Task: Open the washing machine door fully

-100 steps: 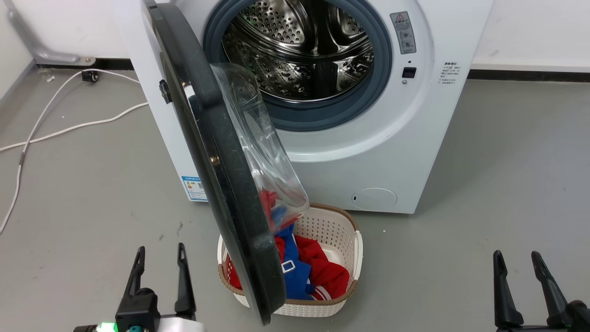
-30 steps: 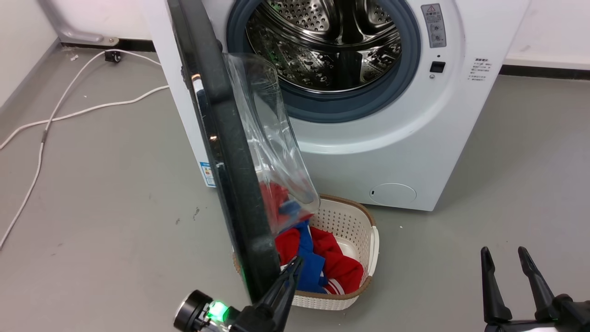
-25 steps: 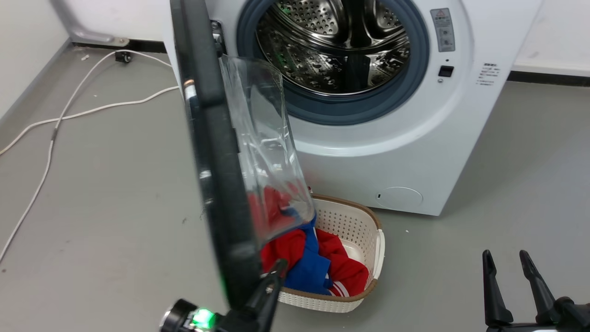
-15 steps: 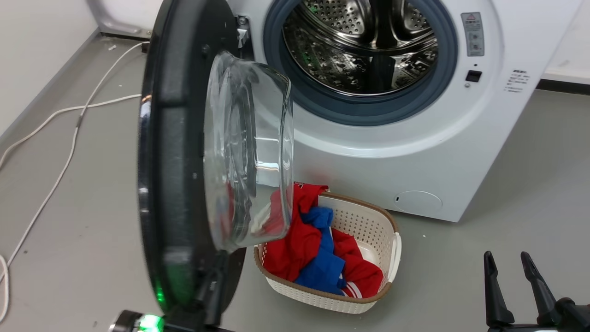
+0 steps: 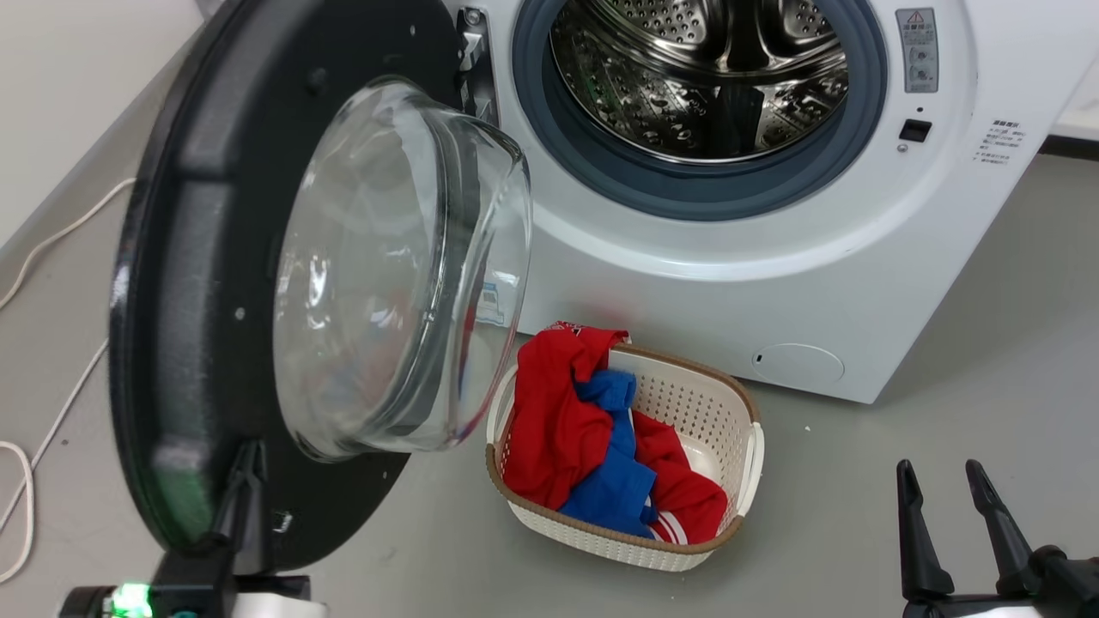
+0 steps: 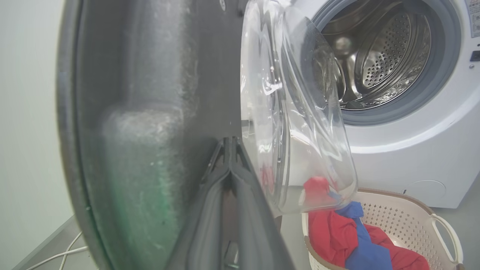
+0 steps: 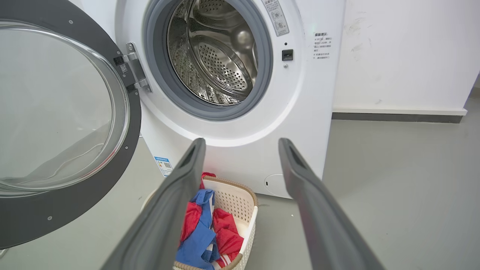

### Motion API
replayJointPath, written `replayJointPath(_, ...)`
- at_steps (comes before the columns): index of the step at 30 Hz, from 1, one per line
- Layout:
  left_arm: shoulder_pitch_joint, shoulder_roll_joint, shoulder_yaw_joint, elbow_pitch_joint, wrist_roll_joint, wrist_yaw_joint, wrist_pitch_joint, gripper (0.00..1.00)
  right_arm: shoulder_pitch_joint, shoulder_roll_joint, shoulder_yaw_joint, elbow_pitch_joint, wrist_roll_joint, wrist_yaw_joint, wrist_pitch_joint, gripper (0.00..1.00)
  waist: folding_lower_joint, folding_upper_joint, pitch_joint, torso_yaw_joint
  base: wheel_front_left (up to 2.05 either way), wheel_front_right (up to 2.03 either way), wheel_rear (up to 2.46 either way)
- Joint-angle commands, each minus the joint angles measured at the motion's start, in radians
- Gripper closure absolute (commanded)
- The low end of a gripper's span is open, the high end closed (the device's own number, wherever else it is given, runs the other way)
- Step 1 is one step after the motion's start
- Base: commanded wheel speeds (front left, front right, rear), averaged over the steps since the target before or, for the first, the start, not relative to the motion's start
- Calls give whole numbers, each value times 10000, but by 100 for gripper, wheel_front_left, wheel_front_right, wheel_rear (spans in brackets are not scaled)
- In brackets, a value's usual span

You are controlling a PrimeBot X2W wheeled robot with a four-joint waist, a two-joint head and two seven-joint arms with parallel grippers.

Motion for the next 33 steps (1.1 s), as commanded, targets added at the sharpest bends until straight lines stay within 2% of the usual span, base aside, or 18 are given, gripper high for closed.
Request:
replayJointPath(1, -179, 129, 274, 20, -75, 88, 22, 100, -154, 13, 5, -31, -29, -2, -18, 0, 0, 0, 92, -4, 0, 0, 0)
replayJointPath(21, -1810, 641, 2903, 1780, -864, -483, 25, 100, -671, 13, -228, -233, -458, -1, -18, 0, 0, 0, 1159, -154, 0, 0, 0)
replayJointPath(33, -3021, 1051, 3672, 3262, -922, -1050, 23, 100, -940, 13, -229, -324, -608, -2, -18, 0, 0, 0, 1574, -121, 0, 0, 0)
